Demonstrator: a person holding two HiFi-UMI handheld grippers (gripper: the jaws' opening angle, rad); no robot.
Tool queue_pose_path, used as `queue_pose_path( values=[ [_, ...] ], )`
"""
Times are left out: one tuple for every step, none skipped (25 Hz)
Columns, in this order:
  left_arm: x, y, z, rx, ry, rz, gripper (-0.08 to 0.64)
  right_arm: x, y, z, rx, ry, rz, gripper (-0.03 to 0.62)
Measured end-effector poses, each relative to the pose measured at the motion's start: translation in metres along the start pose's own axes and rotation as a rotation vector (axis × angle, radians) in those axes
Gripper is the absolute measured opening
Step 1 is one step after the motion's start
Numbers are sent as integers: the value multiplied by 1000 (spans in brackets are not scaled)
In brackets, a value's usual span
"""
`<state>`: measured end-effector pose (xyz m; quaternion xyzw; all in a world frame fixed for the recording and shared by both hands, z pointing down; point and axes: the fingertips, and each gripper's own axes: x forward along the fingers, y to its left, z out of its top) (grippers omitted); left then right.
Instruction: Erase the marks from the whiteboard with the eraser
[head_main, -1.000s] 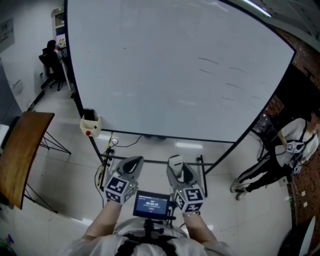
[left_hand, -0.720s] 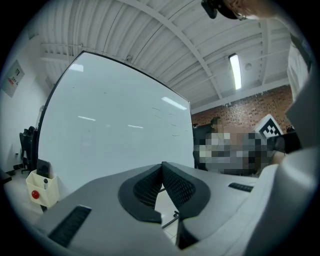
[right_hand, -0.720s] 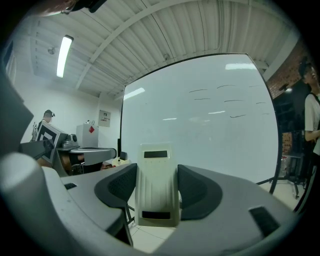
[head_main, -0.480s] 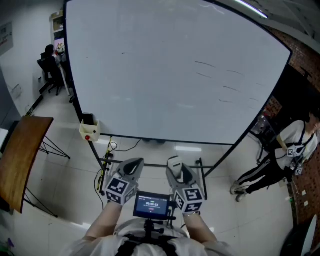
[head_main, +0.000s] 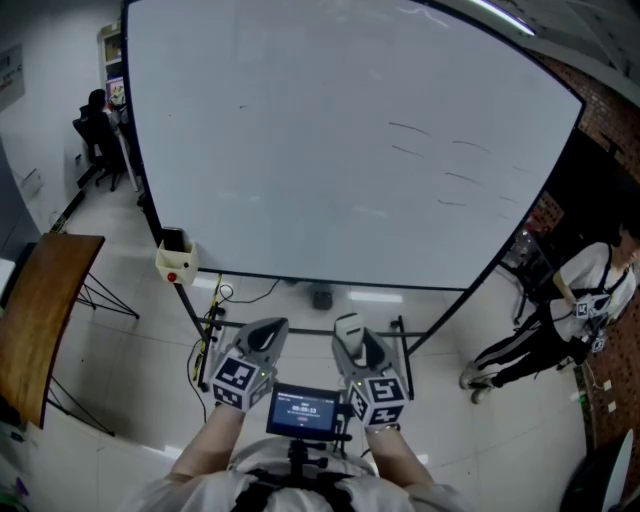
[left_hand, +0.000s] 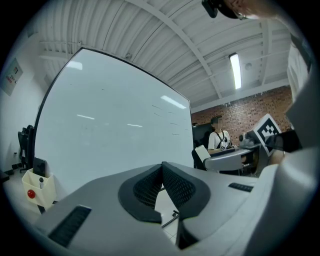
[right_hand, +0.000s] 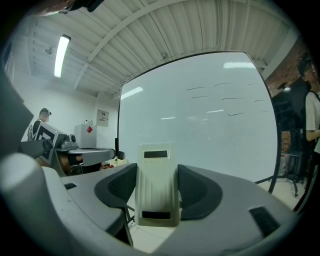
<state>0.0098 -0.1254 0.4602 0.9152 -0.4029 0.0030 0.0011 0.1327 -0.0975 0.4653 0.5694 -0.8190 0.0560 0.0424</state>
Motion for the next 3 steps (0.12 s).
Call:
queue_pose_path(
  values=[
    [1, 0, 0, -1, 0, -1, 5, 0, -1, -2, -1, 5, -1, 265],
    [1, 0, -1, -2, 0, -1, 5, 1, -3, -6, -3, 12, -2, 265],
    [2, 0, -1, -3, -1, -1, 5, 1, -5, -9, -6, 20, -4, 265]
  ],
)
